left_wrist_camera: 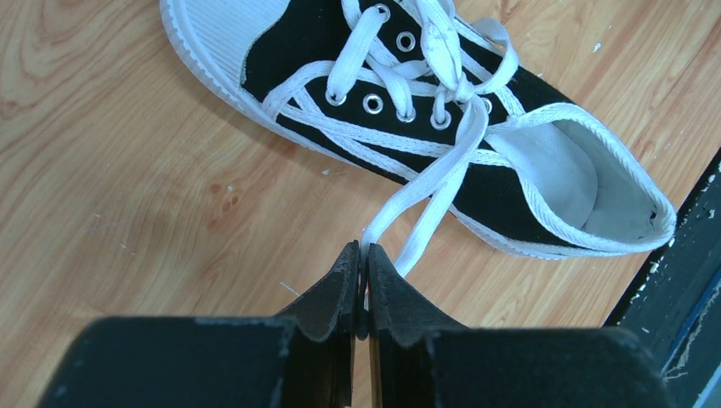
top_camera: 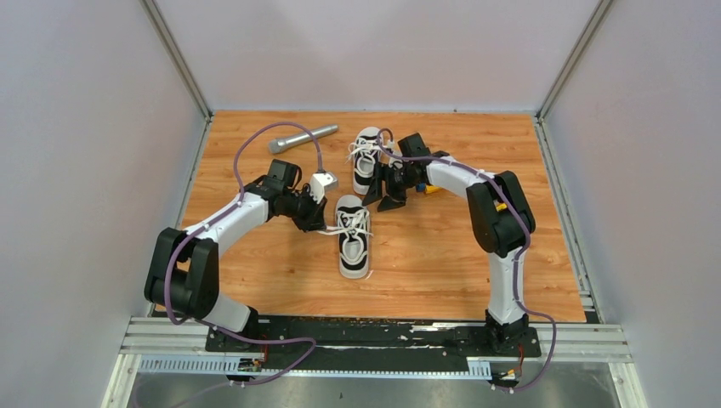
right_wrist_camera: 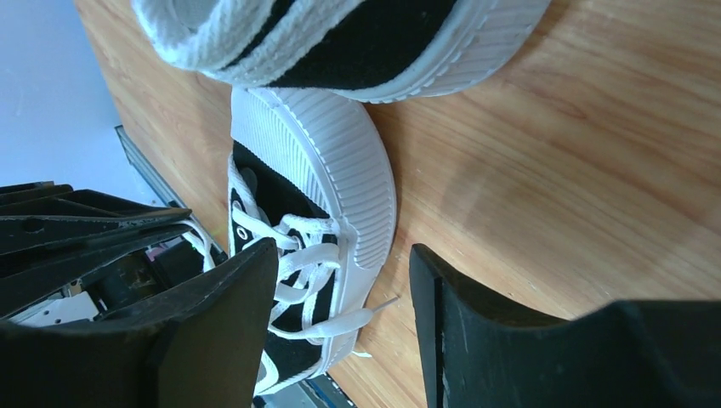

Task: Tie the shoes
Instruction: Tie the shoelace on the shoe.

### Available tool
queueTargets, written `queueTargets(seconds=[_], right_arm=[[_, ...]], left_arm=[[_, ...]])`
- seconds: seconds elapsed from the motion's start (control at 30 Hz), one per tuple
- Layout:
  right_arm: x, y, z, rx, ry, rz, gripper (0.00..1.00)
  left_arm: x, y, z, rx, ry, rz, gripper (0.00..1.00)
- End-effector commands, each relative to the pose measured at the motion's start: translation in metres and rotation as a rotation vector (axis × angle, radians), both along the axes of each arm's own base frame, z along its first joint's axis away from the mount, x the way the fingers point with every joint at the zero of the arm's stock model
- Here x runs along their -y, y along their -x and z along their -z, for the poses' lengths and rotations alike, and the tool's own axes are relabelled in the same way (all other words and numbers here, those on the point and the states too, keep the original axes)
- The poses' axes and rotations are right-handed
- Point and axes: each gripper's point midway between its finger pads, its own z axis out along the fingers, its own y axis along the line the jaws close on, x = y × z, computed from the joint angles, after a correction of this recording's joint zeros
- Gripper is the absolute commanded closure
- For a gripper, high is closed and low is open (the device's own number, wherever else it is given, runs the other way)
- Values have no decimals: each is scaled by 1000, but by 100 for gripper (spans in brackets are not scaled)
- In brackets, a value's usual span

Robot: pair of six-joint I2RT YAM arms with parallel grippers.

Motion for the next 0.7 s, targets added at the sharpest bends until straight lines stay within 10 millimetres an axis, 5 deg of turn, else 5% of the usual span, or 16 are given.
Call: queueTargets(seconds=[0.0, 0.33, 0.67], right_arm=[[-18, 2, -6, -28, -73, -16, 42], [-22, 8, -2, -45, -86, -50, 48], [-9, 8, -22, 2, -116, -67, 99]], left_arm=[[7, -12, -14, 36, 32, -3, 86], [6, -13, -14, 43, 24, -5, 86], [5, -20, -14, 50, 5, -8, 86]])
